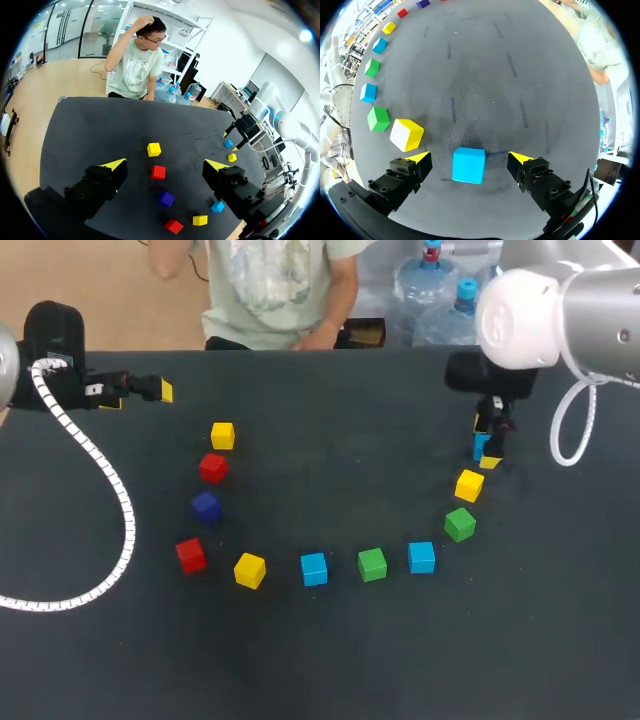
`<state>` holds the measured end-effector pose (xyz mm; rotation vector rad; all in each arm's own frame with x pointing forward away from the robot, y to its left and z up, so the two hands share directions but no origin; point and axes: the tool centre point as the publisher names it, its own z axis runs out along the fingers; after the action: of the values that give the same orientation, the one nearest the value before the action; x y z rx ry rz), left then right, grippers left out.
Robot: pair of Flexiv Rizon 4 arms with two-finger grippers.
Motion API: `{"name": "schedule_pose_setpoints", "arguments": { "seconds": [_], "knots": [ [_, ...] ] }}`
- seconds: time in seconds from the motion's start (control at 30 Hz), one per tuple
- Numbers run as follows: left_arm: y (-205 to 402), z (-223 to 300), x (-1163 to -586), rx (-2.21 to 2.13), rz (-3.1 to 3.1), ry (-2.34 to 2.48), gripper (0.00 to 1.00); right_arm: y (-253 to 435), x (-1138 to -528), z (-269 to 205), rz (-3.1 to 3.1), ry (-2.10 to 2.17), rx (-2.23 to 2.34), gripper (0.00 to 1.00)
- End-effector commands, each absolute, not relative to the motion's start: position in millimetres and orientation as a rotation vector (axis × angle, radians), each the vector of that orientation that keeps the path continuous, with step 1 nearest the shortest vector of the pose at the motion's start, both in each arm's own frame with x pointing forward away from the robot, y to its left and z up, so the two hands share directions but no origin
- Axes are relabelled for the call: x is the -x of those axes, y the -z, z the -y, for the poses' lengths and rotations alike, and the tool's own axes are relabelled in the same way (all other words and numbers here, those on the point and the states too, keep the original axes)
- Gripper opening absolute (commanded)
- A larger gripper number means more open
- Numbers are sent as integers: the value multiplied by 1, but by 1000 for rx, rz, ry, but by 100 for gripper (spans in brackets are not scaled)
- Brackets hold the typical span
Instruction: Place the blue cubes, place green cubes on the blue cubes, place the yellow cubes on the green cubes, then place the red cubes on the yellow cubes, and place purple cube on the red cubes.
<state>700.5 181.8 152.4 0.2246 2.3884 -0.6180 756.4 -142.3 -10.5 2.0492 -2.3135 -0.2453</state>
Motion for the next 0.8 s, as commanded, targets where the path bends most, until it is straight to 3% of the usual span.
{"name": "schedule_pose_setpoints", "arguments": {
  "seconds": [0.03,0.2,0.27,0.33,0.37,0.8],
  "knots": [
    [-151,-183,-700,-228,-2380,628,100,12,-758,142,2319,248,-2044,36],
    [-151,-183,-700,-228,-2380,628,100,13,-758,145,2322,246,-2035,29],
    [-151,-183,-700,-228,-2380,628,100,13,-758,145,2323,248,-2035,17],
    [-151,-183,-700,-228,-2380,628,100,13,-758,144,2323,250,-2036,12],
    [-151,-183,-700,-228,-2380,628,100,13,-758,143,2322,251,-2039,0],
    [-151,-183,-700,-228,-2380,628,100,-24,-746,117,2356,165,-2095,0]
  ]
}}
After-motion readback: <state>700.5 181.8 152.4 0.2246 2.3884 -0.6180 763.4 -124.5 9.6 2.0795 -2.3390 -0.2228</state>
